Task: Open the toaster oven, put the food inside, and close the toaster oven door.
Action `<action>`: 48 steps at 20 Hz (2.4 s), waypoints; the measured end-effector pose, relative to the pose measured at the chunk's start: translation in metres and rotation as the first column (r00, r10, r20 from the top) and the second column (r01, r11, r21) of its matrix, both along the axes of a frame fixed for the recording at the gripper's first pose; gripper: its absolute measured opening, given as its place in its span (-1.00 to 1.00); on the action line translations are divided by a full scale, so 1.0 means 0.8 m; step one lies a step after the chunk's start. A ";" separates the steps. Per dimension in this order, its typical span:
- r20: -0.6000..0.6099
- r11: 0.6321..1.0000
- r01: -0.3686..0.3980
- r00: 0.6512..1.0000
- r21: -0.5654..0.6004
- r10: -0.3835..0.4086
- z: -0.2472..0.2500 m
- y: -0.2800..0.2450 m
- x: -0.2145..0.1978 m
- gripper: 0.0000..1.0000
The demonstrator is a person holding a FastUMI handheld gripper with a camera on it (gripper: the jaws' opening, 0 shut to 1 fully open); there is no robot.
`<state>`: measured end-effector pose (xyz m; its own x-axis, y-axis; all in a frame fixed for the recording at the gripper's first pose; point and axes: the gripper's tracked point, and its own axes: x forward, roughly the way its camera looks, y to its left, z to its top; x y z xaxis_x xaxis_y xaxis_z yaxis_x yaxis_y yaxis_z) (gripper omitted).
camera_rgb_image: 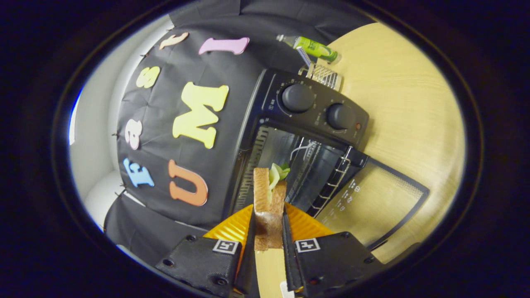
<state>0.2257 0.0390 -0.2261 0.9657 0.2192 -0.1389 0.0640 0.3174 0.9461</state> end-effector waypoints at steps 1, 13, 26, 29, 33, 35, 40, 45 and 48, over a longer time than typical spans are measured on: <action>0.009 0.998 0.042 0.999 0.038 -0.042 0.003 0.000 0.005 -0.27; -0.034 0.991 0.134 0.990 -0.019 -0.135 -0.038 0.052 0.097 -0.23; -0.053 0.985 0.057 0.996 -0.162 -0.067 -0.038 0.031 0.119 -0.12; -0.054 0.962 -0.013 0.999 -0.274 -0.002 -0.037 0.042 0.113 0.15; -0.039 0.921 -0.053 0.998 -0.386 0.041 -0.037 0.048 0.110 0.46; -0.035 0.887 -0.091 0.996 -0.453 0.084 -0.036 0.056 0.107 0.57; -0.085 0.706 -0.139 0.990 -0.695 0.111 -0.052 0.058 0.101 0.98; -0.169 0.533 -0.211 0.977 -0.820 0.128 -0.064 0.053 0.091 0.98; -0.199 0.467 -0.236 0.972 -0.852 0.128 -0.068 0.053 0.074 0.98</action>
